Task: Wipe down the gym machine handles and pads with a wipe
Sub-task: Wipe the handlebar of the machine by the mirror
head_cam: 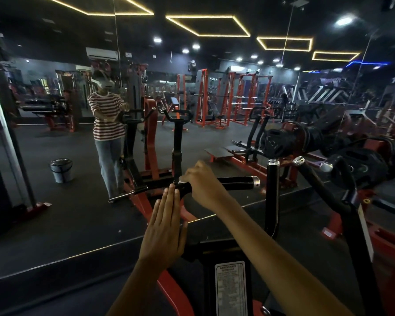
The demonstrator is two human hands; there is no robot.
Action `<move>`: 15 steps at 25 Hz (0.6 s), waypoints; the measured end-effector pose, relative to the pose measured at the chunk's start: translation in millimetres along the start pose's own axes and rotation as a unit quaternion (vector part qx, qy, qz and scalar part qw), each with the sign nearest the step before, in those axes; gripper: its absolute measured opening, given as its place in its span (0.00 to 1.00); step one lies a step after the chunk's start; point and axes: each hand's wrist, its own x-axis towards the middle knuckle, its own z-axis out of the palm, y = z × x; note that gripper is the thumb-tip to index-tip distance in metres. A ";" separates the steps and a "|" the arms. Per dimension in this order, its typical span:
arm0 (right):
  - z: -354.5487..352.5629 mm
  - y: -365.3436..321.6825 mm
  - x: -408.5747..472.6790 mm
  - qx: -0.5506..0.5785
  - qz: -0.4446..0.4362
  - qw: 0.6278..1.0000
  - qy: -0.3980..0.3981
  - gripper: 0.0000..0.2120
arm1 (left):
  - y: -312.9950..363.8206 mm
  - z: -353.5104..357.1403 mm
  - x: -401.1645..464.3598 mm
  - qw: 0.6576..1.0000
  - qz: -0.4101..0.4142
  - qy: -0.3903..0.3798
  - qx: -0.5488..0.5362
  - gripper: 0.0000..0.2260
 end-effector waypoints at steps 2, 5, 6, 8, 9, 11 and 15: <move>-5.2 2.1 2.4 -0.057 -0.027 0.998 -0.012 0.13 | 0.6 -0.7 0.0 1.000 0.001 -0.004 -0.005 0.33; -14.4 49.4 -7.6 -0.088 0.004 0.994 -0.065 0.08 | 0.7 0.4 -0.6 1.000 -0.001 -0.006 -0.010 0.33; -20.2 70.1 -14.5 -0.089 0.044 0.992 -0.077 0.06 | 0.1 0.6 -0.8 1.000 -0.003 -0.006 -0.011 0.33; -29.8 103.5 -30.1 -0.067 0.115 0.987 -0.090 0.07 | -0.1 1.0 -0.6 1.000 -0.005 -0.007 -0.012 0.33; -32.8 110.9 -35.8 -0.064 0.133 0.985 -0.092 0.09 | 0.0 1.5 -0.6 1.000 -0.005 -0.006 -0.013 0.33; -33.0 108.0 -39.7 -0.071 0.151 0.982 -0.083 0.09 | 0.1 1.9 -0.5 1.000 -0.004 -0.006 -0.016 0.33; -18.4 55.0 -37.8 -0.010 0.162 0.985 0.052 0.14 | 1.4 1.7 -1.2 1.000 -0.012 -0.010 -0.016 0.32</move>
